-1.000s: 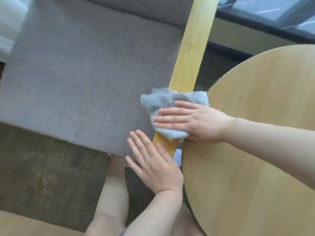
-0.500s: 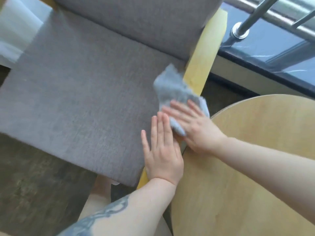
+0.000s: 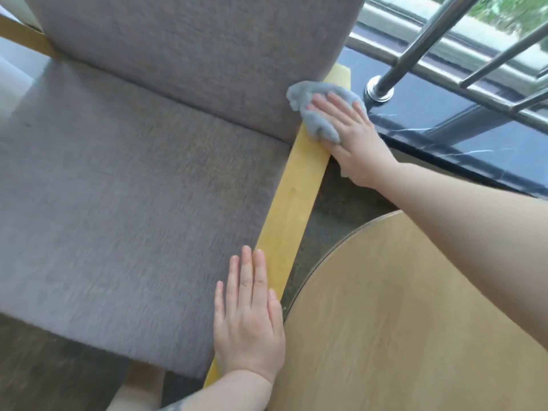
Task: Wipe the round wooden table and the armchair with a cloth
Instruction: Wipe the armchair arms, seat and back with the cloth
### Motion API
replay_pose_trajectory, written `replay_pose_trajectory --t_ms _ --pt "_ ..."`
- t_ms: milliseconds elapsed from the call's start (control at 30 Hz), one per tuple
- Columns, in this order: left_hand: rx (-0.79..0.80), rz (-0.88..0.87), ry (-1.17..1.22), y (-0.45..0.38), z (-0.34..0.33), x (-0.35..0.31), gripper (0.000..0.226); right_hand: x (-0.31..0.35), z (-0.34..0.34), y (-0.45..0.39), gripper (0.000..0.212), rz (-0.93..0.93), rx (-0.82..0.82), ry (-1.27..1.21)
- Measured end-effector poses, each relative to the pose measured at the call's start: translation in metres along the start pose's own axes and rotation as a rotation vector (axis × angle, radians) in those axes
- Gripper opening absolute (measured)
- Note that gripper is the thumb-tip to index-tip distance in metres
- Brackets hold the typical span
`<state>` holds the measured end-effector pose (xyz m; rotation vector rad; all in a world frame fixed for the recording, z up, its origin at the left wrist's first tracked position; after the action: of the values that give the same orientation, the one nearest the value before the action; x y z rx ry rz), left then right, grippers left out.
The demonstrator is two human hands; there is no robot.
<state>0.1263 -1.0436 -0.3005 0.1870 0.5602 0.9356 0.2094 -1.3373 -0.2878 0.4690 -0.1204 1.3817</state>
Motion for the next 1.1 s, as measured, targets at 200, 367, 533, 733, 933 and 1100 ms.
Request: replay_pose_trajectory --t_ms 200,367,533,733,933,1100 --pt "-0.012 0.014 0.017 -0.001 0.001 -0.001 0.054 0.07 -0.047 0.024 0.062 -0.324 -0.269 -0.249" --pt "0.003 0.006 -0.008 -0.001 0.0 -0.001 0.055 0.0 0.012 -0.052 0.06 -0.666 -0.315 -0.219" --pt "-0.021 0.012 0.016 0.001 0.001 -0.001 0.055 0.034 -0.012 -0.013 0.063 -0.456 -0.251 -0.139" --pt "-0.009 0.017 0.012 0.001 0.001 0.0 0.057 0.024 -0.006 -0.019 0.056 -0.392 -0.216 -0.109" --pt "-0.011 0.037 0.063 0.0 0.003 -0.002 0.058 0.119 -0.064 0.075 0.07 0.222 0.143 0.034" --pt "-0.014 0.022 0.234 -0.001 0.008 -0.003 0.063 0.105 -0.052 0.036 0.041 -0.309 -0.148 -0.143"
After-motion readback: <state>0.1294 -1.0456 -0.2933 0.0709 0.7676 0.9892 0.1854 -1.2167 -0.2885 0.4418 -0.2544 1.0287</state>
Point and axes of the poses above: each hand's wrist, its own y-axis away from the middle knuckle, its own z-axis out of the back of the hand, x = y × z, the point moved 5 cm from there along -y, towards the middle knuckle, and after that the axes turned 9 degrees about x, right-handed, at the moved point
